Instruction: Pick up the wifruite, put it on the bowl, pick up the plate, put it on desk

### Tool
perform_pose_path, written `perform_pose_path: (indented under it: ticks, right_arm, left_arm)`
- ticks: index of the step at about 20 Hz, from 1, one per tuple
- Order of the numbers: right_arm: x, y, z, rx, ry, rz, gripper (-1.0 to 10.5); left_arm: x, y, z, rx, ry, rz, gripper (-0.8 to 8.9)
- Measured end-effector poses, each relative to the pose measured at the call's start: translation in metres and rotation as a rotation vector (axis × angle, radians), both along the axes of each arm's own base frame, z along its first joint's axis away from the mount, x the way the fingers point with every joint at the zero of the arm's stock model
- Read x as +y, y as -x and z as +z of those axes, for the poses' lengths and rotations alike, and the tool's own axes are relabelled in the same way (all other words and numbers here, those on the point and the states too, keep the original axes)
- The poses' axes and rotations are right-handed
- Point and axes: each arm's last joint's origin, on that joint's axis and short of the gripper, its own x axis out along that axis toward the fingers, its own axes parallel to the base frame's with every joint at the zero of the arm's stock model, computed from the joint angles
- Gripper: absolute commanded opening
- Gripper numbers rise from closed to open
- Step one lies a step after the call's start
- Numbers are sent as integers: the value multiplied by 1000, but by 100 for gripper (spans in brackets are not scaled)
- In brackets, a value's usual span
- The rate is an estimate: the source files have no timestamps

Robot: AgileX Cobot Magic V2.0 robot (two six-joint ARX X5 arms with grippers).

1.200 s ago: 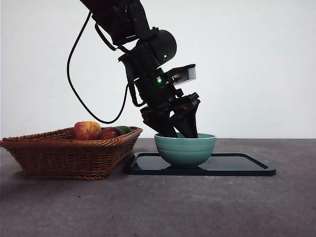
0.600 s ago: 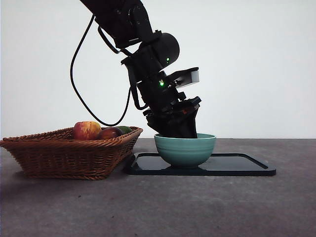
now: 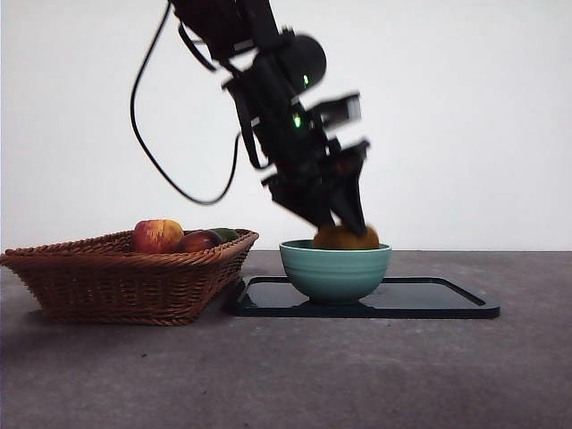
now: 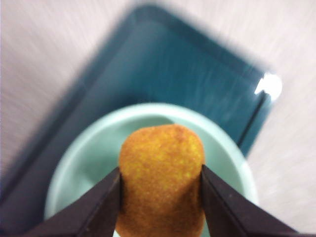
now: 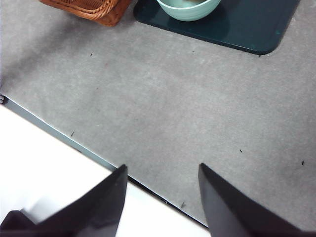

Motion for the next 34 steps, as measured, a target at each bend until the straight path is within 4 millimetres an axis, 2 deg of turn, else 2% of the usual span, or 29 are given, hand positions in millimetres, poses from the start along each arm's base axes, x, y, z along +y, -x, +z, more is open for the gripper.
perform_pose_path:
  ticks: [3, 7, 12, 15, 17, 19, 21, 26, 32, 34]
  right_arm:
    - [0, 0, 0, 0, 0, -1, 230]
    - [0, 0, 0, -1, 0, -1, 230]
    - [0, 0, 0, -1, 1, -1, 231]
    - [0, 0, 0, -1, 1, -1, 230]
    - [0, 0, 0, -2, 0, -1, 231]
    - [1, -1, 1, -18, -9, -1, 231]
    - [1, -2, 2, -23, -12, -1, 230]
    - [1, -2, 2, -23, -12, -1, 231]
    - [1, -2, 2, -24, -13, -2, 230]
    - [1, -2, 3, -27, -23, -8, 230]
  left_arm:
    - [15, 8, 44, -35, 81, 56, 177]
    - [56, 31, 115, -52, 184, 185, 178]
    - [130, 84, 196, -112, 255, 430, 179]
    - [173, 123, 230, -184, 264, 587, 179]
    - [191, 145, 238, -205, 274, 645, 179]
    - [201, 157, 229, -184, 270, 683, 179]
    - [203, 157, 207, -139, 248, 711, 179]
    - [196, 137, 129, -33, 214, 767, 182]
    - [192, 123, 45, -7, 187, 843, 182]
    - [191, 117, 22, 4, 153, 863, 185]
